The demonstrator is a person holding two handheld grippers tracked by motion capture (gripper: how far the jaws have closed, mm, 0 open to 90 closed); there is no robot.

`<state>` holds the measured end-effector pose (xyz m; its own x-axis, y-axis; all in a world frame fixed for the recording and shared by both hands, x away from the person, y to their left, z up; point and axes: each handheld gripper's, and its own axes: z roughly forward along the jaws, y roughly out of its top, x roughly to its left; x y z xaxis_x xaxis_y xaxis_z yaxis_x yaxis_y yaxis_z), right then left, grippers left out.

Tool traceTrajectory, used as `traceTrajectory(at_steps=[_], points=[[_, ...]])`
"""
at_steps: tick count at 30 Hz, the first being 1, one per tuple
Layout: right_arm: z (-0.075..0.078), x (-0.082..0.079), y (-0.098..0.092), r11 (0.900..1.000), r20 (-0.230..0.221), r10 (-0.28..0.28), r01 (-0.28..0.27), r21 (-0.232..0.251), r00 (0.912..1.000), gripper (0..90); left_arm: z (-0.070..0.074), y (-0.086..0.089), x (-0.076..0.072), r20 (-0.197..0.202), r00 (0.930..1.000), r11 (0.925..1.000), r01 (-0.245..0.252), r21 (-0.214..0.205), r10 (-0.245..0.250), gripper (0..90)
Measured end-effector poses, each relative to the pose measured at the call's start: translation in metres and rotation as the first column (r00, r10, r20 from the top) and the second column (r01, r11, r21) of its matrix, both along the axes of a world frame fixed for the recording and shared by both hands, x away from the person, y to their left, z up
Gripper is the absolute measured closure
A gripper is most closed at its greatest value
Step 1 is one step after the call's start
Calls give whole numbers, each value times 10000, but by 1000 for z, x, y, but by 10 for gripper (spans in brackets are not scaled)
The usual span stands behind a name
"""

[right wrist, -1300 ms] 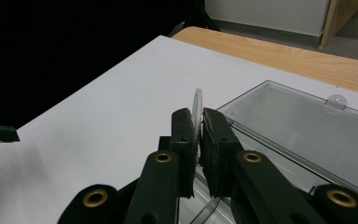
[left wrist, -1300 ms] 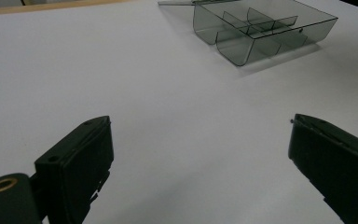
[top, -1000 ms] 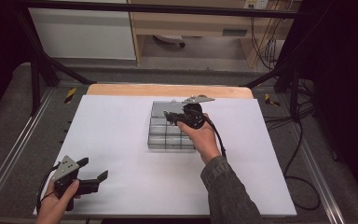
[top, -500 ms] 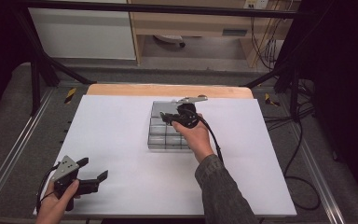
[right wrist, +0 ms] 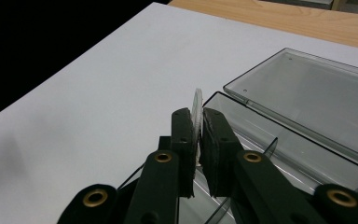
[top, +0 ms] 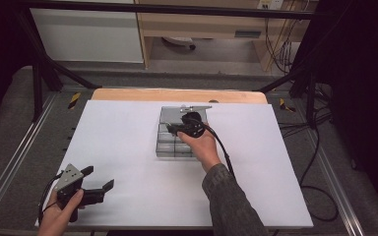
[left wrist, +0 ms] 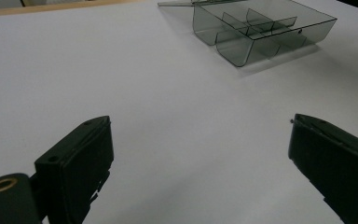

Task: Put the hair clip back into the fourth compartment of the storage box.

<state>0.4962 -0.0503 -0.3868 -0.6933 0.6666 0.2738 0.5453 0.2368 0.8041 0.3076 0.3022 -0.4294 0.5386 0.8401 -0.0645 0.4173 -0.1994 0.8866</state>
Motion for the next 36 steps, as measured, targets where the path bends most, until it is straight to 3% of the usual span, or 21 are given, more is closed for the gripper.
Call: traceTrajectory(at_steps=[14,32,36], points=[[-10,-2,4,9996,-317,125,-133,-249,9994,835,0,0,0,1,10000,10000,35,37,-35,65],[-16,-4,6,9983,-380,245,-265,-527,9990,834,0,-2,0,-6,10000,9999,99,47,-99,67],[-17,-4,6,9988,-506,212,-234,-420,9985,835,0,-1,0,-15,9999,9999,103,53,-103,67]])
